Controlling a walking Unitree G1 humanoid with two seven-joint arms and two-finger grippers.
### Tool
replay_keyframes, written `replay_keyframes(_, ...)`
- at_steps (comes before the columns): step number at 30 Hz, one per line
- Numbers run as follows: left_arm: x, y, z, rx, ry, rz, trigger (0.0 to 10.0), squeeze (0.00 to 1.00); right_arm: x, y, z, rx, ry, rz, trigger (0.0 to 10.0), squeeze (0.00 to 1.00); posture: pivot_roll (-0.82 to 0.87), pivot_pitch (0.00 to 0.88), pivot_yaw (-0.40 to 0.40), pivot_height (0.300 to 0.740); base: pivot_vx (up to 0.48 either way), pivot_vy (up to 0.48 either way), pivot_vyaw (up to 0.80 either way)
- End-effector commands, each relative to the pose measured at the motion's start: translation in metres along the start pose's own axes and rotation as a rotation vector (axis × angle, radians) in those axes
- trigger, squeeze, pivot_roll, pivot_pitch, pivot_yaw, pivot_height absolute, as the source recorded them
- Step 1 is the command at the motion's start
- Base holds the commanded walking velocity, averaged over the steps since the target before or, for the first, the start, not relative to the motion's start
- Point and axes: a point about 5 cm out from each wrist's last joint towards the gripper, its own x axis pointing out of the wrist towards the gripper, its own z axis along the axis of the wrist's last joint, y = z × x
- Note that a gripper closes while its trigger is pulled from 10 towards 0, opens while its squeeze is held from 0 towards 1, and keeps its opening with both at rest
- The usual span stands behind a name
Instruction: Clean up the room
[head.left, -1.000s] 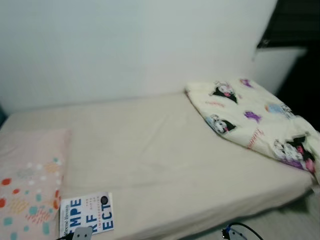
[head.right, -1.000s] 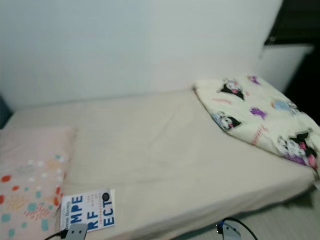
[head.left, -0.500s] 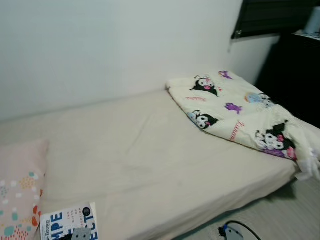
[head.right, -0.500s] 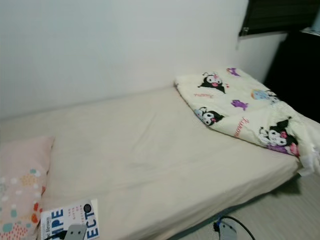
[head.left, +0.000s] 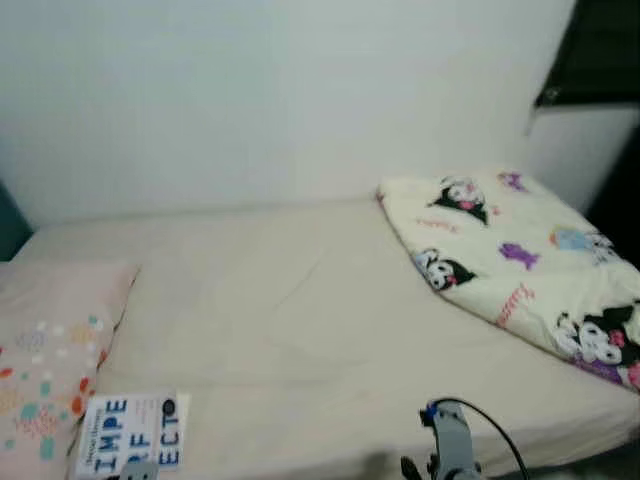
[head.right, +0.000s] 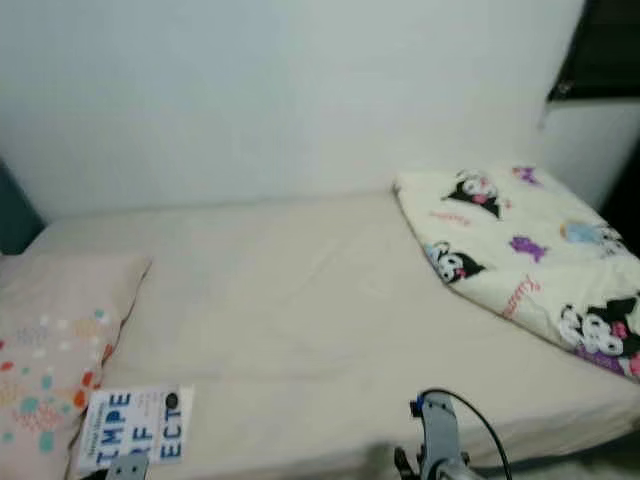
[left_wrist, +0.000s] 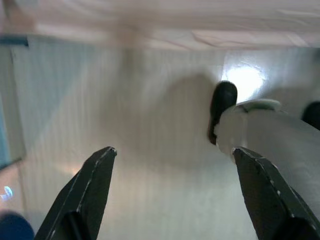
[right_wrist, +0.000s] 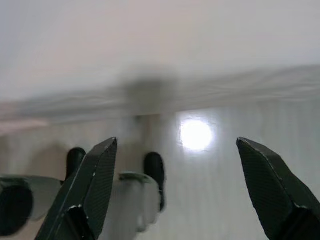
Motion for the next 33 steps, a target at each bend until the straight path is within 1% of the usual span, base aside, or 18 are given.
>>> replay_keyframes(1,0.0,0.003,0.001,-0.01,0.0,0.006,10.0,0.0,0.001,0.005,0.003,-0.002,-0.008,0.013,10.0,0.0,-0.16,0.0,0.005,0.74,0.0,-0.469,0.0)
replay_keyframes(10,0.0,0.001,-0.003,-0.009,0.016,-0.004,10.0,0.0,0.0,0.004,-0.007,0.009,0.013,0.009,10.0,0.0,-0.17,0.0,0.011,0.74,0.0,-0.466,0.0)
replay_keyframes(12,0.0,-0.001,-0.004,0.0,0.018,-0.014,10.0,0.0,-0.001,0.004,-0.011,0.027,0.021,0.016,10.0,0.0,-0.18,0.0,0.017,0.74,0.0,-0.465,0.45)
replay_keyframes(19,0.0,-0.002,-0.003,0.007,0.017,-0.018,10.0,0.0,-0.001,0.003,-0.012,0.033,0.023,0.018,10.0,0.0,-0.18,0.0,0.02,0.74,0.0,-0.463,0.69)
replay_keyframes(23,0.0,-0.003,-0.002,0.01,0.014,-0.023,10.0,0.0,-0.001,0.003,-0.01,0.05,0.018,0.003,10.0,0.0,-0.18,0.0,0.022,0.74,0.0,-0.461,0.0)
replay_keyframes(33,0.0,-0.006,-0.004,0.016,0.02,-0.034,10.0,0.0,-0.002,-0.001,-0.014,0.056,0.037,-0.015,10.0,0.0,-0.19,0.0,0.021,0.74,0.0,-0.461,0.0)
